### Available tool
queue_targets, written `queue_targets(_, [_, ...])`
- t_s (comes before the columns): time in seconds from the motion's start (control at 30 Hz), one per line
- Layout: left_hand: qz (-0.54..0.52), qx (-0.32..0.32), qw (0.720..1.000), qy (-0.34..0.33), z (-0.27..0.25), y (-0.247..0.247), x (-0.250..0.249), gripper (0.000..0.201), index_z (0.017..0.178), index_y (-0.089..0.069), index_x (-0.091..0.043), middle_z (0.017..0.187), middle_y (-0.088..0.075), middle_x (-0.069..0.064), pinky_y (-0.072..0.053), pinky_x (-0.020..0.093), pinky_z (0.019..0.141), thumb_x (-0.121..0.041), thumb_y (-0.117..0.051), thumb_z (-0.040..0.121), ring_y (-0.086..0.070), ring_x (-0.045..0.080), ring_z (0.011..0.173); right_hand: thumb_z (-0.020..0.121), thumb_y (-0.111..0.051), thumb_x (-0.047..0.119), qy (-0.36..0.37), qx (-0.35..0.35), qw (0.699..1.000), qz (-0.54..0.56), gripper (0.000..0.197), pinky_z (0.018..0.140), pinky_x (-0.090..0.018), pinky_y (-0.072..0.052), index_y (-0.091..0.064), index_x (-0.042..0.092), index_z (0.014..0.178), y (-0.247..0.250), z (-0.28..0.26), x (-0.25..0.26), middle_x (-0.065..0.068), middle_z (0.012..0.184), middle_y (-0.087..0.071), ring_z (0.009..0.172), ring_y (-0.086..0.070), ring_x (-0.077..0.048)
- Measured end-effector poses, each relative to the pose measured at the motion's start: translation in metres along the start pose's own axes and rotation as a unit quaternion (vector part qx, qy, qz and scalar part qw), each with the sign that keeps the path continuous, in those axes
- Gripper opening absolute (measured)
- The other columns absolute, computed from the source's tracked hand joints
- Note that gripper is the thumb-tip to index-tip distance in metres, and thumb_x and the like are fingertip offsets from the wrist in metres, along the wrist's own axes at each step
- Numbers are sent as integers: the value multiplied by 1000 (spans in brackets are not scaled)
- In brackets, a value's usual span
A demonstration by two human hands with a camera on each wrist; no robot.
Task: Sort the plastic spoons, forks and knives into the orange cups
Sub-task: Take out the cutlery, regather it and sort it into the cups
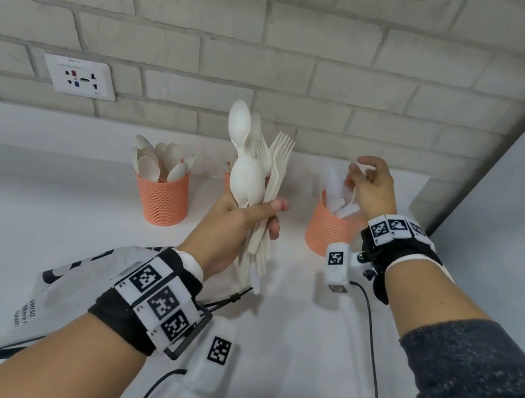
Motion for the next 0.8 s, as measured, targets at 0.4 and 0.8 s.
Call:
queue_targets(0.4, [-171,10,984,58,11,7,-1,10,99,-54,-5,72,-59,-1,-51,22,62,-1,-50,91,-54,10,59,87,-53,11,180,-46,979,-81,25,84,-15,-38,-56,7,111,2,-7,40,-1,102,-46,92,-49,-6])
queue_targets(0.8, [-251,-93,963,11,21,38,-31,19,77,-58,-11,57,-59,-3,-50,18,68,-5,-49,93,-58,5,56,91,-52,2,-46,438,891,113,20,52,-17,-51,-54,2,111,-76,-134,51,-13,80,-63,57,-63,-8])
Point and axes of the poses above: each hand's wrist, its own z-axis towards the middle knuckle, its own y-axis out of the back of the hand, x = y × z, the point moved 2 cm from there along z, towards the middle knuckle
